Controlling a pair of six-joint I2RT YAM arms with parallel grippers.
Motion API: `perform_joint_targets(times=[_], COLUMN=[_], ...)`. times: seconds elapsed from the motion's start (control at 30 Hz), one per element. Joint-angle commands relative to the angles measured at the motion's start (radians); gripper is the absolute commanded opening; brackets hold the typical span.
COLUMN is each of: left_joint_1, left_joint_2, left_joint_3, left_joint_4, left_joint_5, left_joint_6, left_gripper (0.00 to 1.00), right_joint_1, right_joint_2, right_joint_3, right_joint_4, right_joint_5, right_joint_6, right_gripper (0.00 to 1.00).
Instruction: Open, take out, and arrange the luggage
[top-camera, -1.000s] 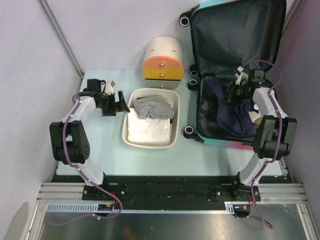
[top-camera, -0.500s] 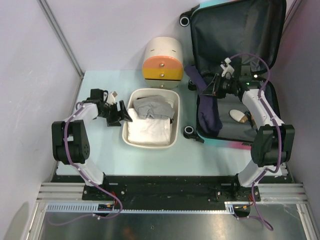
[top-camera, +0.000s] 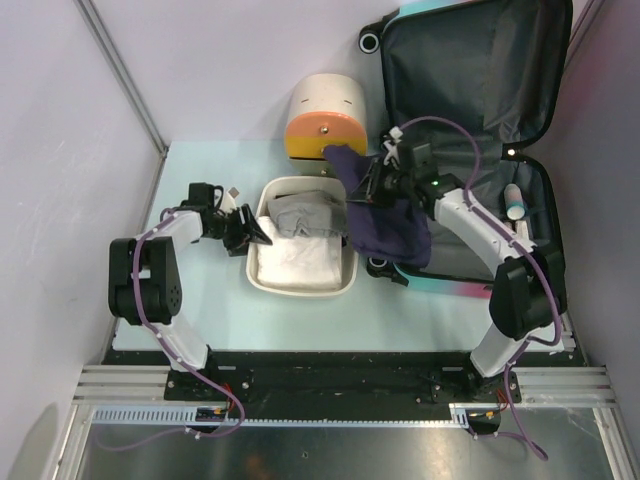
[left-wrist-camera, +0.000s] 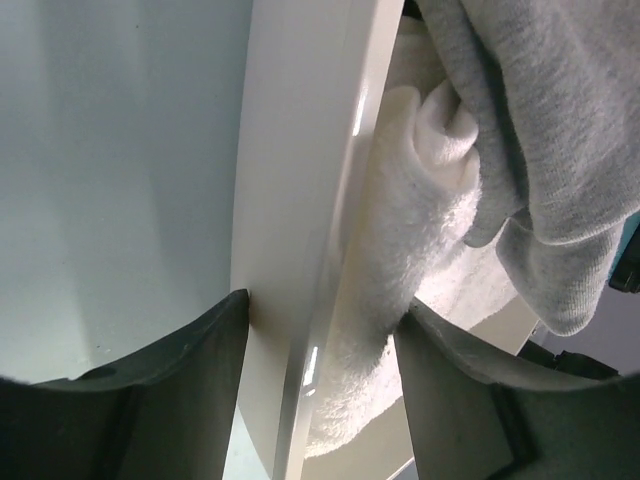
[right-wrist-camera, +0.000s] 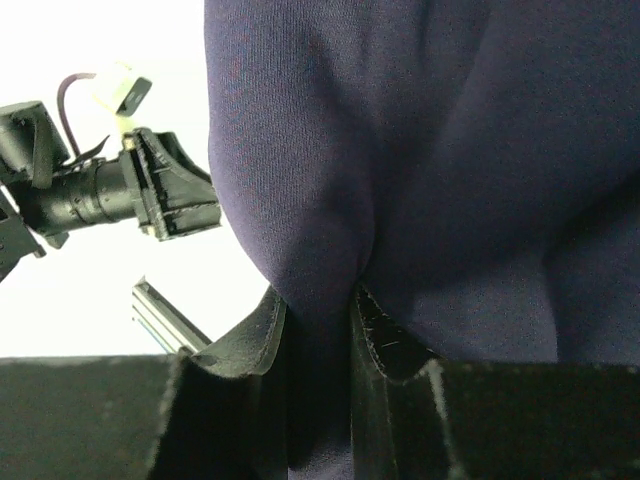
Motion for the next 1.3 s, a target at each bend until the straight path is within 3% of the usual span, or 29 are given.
perform_joint_targets(times=[0.0,0.2,0.3,0.5,0.8,0.87,0.9,0.93,0.97,1.03,1.1,1.17,1.27], left_joint_1=[-0.015,-0.015,-0.016,-0.012,-0.007,0.011,0.022,0.039,0.075,0.116,0.183,0.244,0.269], left_joint_2=[-0.009,-0.024,-0.027,-0.053,-0.087,-0.099,-0.116,-0.125,-0.134,-0.159,-0.185,-0.237,-0.286], left_joint_3=[-0.026,-0.065,-0.075,-0.104,-0.133,-0.133,-0.13,-0.127,-0.118,-0.07,-0.02,0.026,0.103], left_joint_4=[0.069,0.112,0.126,0.133,0.141,0.14,0.138,0.124,0.108,0.045,0.008,-0.02,-0.044], left_joint_5=[0.051,0.058,0.052,0.045,0.032,0.023,0.014,0.008,-0.007,-0.046,-0.072,-0.104,-0.112], left_joint_6=[-0.077,-0.107,-0.113,-0.114,-0.111,-0.104,-0.096,-0.091,-0.069,-0.035,0.019,0.077,0.192], left_gripper=[0.63,0.63,0.64,0.66,0.66,0.75,0.8,0.85,0.93,0.97,0.98,0.99,1.0], right_joint_1=[0.141,0.288,0.367,0.445,0.493,0.49,0.485,0.479,0.464,0.456,0.454,0.441,0.416], right_joint_2=[0.022,0.108,0.208,0.446,0.523,0.516,0.504,0.5,0.495,0.469,0.443,0.403,0.357], right_joint_3=[0.026,0.049,0.136,0.352,0.449,0.4,0.377,0.354,0.328,0.299,0.326,0.343,0.391], right_joint_4=[0.227,0.339,0.392,0.271,0.298,0.32,0.321,0.332,0.347,0.4,0.432,0.461,0.439], right_joint_5=[0.017,0.161,0.247,0.45,0.435,0.39,0.378,0.364,0.322,0.291,0.254,0.214,0.136], right_joint_6=[0.149,0.25,0.261,0.308,0.305,0.23,0.222,0.224,0.228,0.206,0.092,0.01,-0.069], right_gripper=[0.0,0.0,0.0,0.0,0.0,0.0,0.05,0.26,0.35,0.52,0.59,0.73,0.85])
